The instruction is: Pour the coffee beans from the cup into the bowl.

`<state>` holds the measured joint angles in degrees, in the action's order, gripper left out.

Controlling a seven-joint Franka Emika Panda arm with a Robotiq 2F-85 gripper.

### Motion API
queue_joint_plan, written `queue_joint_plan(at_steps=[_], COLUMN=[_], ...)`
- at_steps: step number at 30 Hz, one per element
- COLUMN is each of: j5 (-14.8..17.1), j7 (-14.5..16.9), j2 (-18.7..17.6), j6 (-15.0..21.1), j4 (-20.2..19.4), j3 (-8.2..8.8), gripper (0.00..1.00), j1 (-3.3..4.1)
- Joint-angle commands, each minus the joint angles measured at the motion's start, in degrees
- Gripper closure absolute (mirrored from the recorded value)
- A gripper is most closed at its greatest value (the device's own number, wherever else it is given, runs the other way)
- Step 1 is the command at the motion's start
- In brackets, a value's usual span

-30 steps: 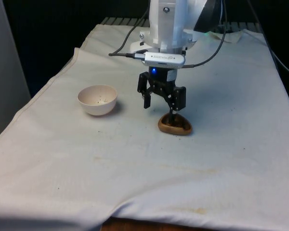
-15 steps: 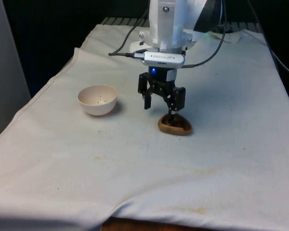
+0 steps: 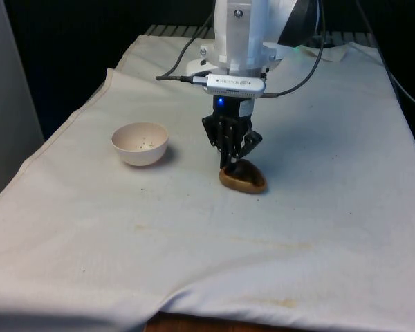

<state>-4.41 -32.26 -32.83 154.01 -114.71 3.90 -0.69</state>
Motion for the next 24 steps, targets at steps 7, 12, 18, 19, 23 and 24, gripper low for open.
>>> queue_joint_plan(at_steps=[7,12,18,19,23,24], j5=[0.00,0.00,0.00,0.00,-0.06,-0.11], j7=[-0.11,0.00,0.00,0.00,0.00,0.00], j2=[0.00,0.00,0.00,0.00,0.97,1.32], j6=[0.17,0.06,0.00,0.00,-0.69,-0.97], j4=[-0.06,0.00,0.00,0.00,-0.11,-0.17], j3=[0.00,0.00,0.00,0.00,0.17,0.23], gripper=[1.00,1.00,1.00,1.00,1.00,1.00], j1=[0.00,0.00,0.00,0.00,0.06,0.06])
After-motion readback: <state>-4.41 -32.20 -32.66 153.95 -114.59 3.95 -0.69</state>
